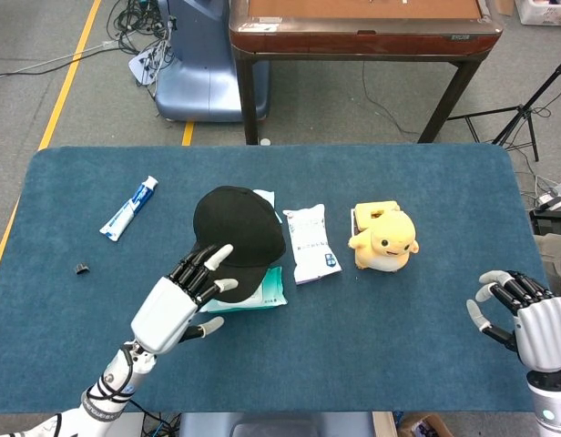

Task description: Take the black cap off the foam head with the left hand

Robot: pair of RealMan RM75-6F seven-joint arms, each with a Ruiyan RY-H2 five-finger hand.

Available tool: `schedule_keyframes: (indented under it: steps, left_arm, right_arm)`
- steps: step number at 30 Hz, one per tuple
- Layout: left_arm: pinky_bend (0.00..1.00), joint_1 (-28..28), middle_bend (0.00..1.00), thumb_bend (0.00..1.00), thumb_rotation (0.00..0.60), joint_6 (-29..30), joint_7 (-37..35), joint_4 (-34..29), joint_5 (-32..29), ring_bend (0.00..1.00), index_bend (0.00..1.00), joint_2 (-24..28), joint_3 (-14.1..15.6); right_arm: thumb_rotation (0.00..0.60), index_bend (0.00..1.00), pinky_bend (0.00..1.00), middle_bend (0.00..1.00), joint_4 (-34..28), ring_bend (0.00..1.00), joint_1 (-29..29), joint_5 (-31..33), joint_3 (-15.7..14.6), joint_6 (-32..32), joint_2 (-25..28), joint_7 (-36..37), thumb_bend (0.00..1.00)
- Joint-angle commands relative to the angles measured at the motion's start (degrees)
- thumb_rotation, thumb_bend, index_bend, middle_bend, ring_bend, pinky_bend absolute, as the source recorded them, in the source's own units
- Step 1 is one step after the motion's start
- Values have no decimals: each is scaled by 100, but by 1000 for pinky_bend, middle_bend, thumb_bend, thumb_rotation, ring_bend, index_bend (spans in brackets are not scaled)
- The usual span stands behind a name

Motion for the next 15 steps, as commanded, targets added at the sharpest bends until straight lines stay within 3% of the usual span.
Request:
schedule_keyframes:
  steps: [1,15]
  left_arm:
    - [111,-53,0,35,600,-68,55,-4,-78,0,370,-45,-42]
    - [93,-217,0,36,600,-154,195,171,-388,0,387,-286,-193]
  right_arm:
    - [600,590,603,468,-2,419,-1,-11,-4,5,1,-2,318]
    - [600,590,603,468,-20,419,4,-2,-5,-27,4,-19,318]
